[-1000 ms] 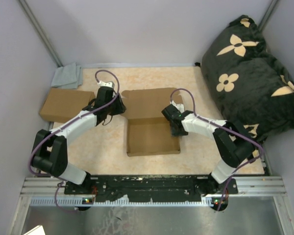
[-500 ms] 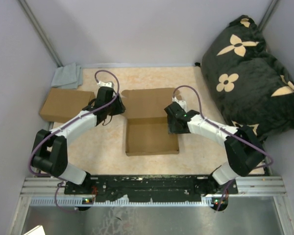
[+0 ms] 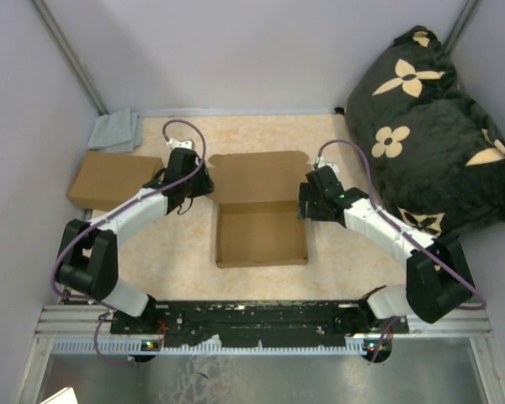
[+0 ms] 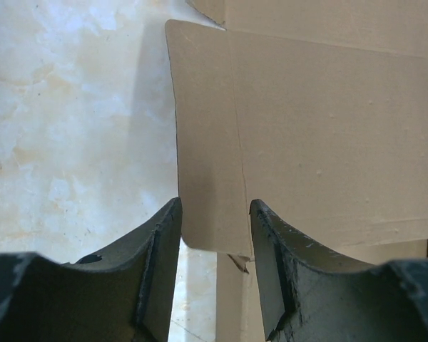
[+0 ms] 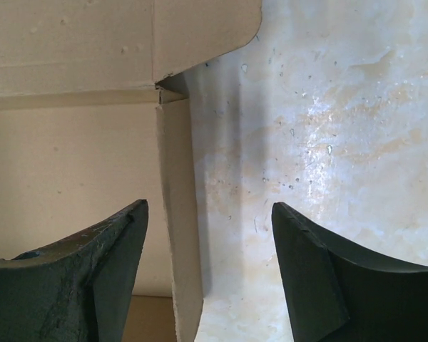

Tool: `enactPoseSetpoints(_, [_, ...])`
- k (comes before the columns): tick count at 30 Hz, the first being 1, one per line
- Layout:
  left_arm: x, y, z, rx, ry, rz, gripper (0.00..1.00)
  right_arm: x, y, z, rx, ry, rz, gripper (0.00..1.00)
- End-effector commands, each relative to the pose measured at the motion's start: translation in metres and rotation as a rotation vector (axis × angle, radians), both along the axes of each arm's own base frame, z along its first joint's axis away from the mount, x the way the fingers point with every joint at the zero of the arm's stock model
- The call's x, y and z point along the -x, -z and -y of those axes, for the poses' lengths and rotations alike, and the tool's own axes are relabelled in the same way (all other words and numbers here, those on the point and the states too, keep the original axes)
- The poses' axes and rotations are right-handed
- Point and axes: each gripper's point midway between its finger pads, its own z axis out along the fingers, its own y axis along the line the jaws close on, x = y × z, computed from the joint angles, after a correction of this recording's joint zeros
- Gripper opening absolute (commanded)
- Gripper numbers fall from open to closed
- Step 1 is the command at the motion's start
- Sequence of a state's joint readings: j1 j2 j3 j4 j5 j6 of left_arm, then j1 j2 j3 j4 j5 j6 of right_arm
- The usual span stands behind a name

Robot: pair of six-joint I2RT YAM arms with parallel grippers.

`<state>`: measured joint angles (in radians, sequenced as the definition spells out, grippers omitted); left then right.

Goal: Fold the paper box

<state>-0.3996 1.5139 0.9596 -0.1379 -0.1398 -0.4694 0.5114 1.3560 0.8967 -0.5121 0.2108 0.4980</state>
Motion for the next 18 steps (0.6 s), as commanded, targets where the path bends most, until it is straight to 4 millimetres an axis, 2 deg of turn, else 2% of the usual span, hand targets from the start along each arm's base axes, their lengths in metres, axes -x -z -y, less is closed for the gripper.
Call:
enactPoseSetpoints(1, [-0.019,-0.005,0.005,-0.02,-0.001,0.027,0.5,-0.007,-0.007,-0.003,-0.037,-0.017,0.045,0.71])
enactPoseSetpoints(8, [-0.03,0.001,0.007,-0.054,-0.001,-0.007,0.49,-0.005,-0.006,-0.003,-0.083,-0.024,0.035,0.71])
enactPoseSetpoints(12, [-0.029,0.005,-0.01,-0.125,-0.066,-0.026,0.5,-0.003,-0.01,0.002,-0.085,-0.019,0.047,0.71])
enactPoseSetpoints(15, [-0.03,0.006,-0.021,-0.156,-0.111,-0.021,0.56,-0.002,-0.012,0.003,-0.09,-0.017,0.055,0.71])
enactPoseSetpoints(18, [-0.034,0.01,-0.013,-0.122,-0.077,-0.026,0.58,0.0,-0.012,0.004,-0.092,-0.019,0.054,0.71])
